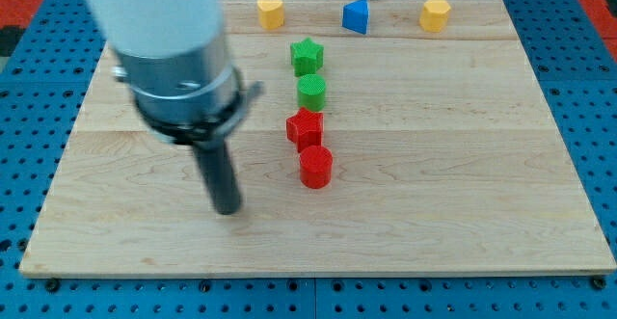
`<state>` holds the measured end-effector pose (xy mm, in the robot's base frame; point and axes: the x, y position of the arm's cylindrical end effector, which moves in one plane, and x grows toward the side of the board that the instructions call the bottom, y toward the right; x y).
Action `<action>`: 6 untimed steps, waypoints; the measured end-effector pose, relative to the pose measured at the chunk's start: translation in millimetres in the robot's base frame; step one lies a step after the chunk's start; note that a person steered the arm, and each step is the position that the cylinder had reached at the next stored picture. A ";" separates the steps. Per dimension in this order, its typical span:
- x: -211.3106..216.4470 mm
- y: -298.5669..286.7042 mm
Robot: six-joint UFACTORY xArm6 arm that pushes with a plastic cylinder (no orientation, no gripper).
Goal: Move your arm towards the right side of the board
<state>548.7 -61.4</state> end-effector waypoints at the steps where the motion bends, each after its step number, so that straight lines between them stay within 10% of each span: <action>1: 0.0 106.3; 3: -34.6 222.7; 6: -297.7 399.3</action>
